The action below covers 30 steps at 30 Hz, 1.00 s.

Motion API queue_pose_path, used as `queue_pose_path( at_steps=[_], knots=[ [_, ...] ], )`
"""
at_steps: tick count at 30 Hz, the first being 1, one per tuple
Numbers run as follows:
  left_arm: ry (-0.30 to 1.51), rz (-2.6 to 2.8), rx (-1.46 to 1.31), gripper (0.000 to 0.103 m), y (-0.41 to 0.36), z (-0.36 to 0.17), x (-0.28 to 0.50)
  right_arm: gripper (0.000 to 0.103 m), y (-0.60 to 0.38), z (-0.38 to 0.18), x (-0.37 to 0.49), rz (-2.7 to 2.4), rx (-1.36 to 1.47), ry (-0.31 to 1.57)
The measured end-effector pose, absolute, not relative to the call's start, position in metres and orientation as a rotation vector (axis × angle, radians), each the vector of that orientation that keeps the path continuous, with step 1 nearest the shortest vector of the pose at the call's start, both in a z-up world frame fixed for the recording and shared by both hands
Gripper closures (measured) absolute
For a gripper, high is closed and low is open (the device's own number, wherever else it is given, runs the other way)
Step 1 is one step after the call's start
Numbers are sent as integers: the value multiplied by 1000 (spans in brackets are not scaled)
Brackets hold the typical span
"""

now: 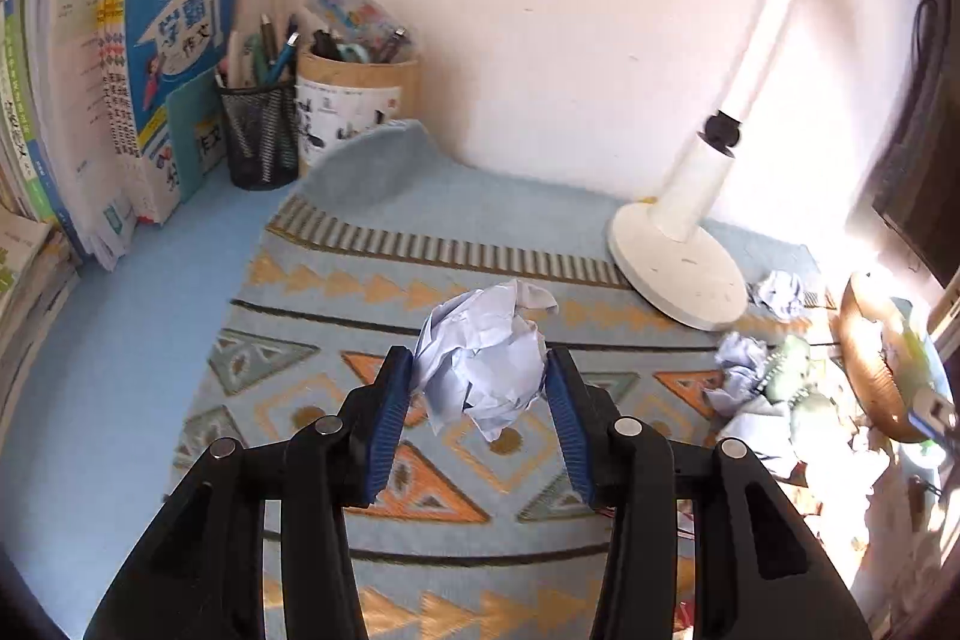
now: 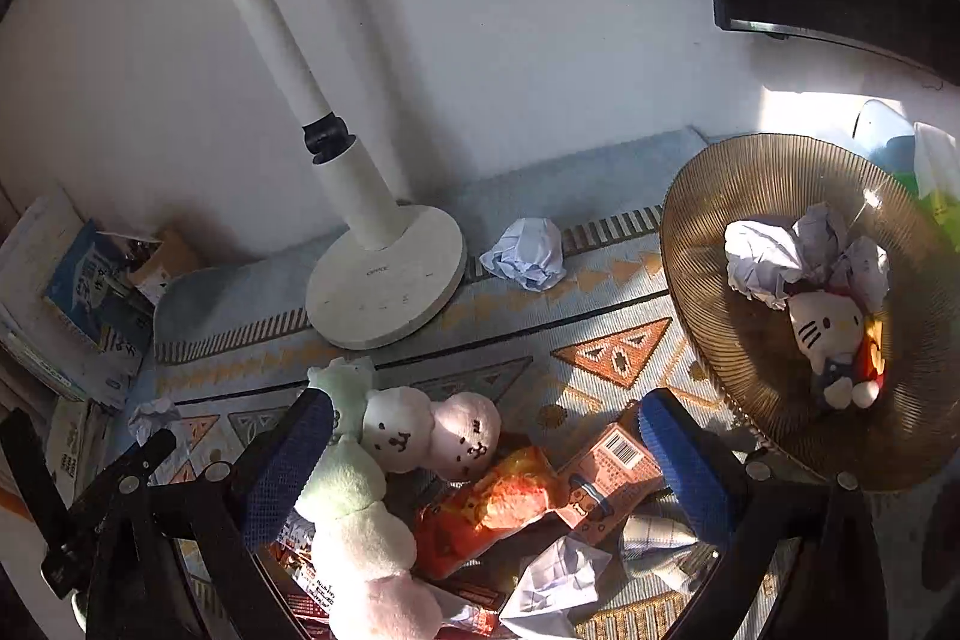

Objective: Organize objects
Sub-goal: 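Grasp a paper ball with left gripper while right gripper grasps paper by lamp base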

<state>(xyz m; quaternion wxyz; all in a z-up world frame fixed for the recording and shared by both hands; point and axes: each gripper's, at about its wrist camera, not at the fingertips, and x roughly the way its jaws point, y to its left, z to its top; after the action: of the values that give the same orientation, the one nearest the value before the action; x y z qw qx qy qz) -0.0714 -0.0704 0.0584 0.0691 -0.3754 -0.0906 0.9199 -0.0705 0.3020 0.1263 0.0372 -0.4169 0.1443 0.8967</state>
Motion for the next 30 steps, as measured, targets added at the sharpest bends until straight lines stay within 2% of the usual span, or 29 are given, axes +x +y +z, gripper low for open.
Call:
queue_pose_path(
  at_steps=[1,3,4,9,14,16,17,19,21,26,30],
  knots=[
    [-267,2740,-1124,60,-59,55,-69,3,307,125,-92,2716,-1336,424],
    [-249,2713,-1076,60,-42,47,-65,16,317,120,-130,2650,-1425,413],
    [-238,2706,-1064,60,-38,44,-64,18,321,117,-147,2633,-1460,430],
    [-224,2643,-1127,60,-30,24,-64,23,331,80,-207,2511,-1611,548],
    [-118,2672,-1082,60,-16,27,-58,28,324,62,-229,2439,-1609,422],
    [-89,2672,-1079,60,-13,27,-57,39,320,60,-233,2432,-1585,352],
    [-81,2672,-1078,60,-12,27,-57,49,318,59,-235,2438,-1593,332],
    [-76,2669,-1079,60,-12,27,-57,52,314,61,-233,2450,-1584,291],
    [-79,2667,-1080,60,-13,27,-58,59,307,67,-225,2479,-1574,242],
    [-115,2653,-1082,60,-17,27,-59,59,288,104,-168,2651,-1508,209],
    [-138,2642,-1059,60,-20,28,-58,59,283,130,-96,2777,-1529,269]
  ],
)
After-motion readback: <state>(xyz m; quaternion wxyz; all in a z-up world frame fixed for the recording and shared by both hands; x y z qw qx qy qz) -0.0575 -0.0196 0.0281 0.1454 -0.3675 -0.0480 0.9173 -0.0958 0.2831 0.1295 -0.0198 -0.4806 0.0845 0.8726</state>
